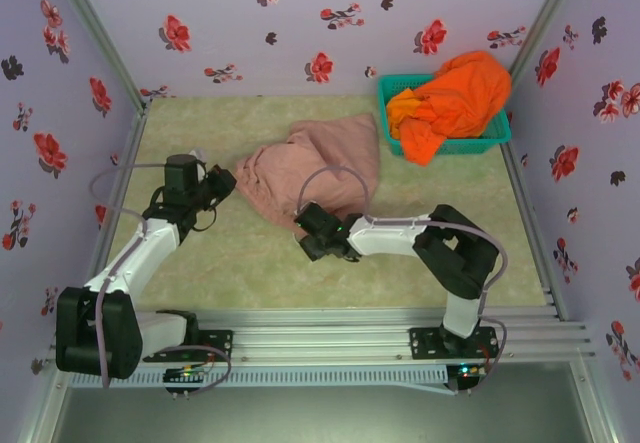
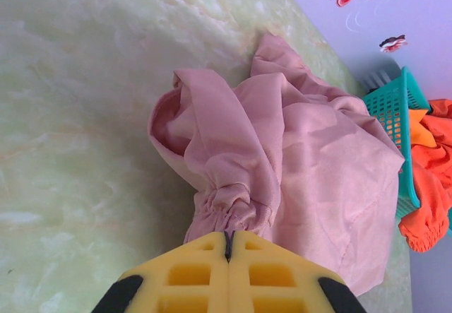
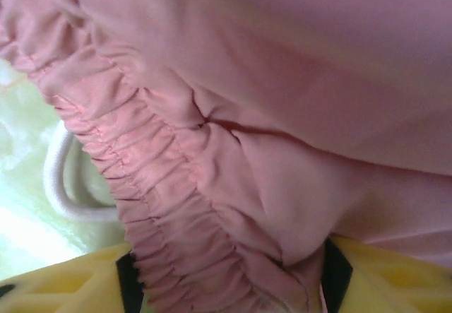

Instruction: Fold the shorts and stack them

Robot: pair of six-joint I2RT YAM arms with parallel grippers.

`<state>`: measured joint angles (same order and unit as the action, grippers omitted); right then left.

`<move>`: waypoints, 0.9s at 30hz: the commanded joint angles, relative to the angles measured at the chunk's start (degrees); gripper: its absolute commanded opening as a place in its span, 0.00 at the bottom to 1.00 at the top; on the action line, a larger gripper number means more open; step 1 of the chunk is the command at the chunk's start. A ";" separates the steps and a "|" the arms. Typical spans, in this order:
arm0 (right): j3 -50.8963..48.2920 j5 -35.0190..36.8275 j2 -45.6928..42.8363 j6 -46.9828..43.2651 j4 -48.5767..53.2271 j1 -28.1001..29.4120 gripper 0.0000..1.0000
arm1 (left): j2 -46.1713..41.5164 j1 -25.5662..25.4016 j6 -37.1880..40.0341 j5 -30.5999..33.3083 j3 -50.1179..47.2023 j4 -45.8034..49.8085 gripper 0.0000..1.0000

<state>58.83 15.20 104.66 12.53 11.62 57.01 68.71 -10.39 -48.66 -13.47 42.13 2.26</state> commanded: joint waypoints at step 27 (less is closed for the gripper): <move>51.46 -36.31 6.71 16.53 -14.34 6.85 0.00 | 12.05 22.02 14.52 7.73 74.05 32.65 0.00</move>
<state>111.31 -15.68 115.77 23.99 5.37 64.42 78.30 12.12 -37.21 -6.20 108.66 30.81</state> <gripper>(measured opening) 0.068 0.062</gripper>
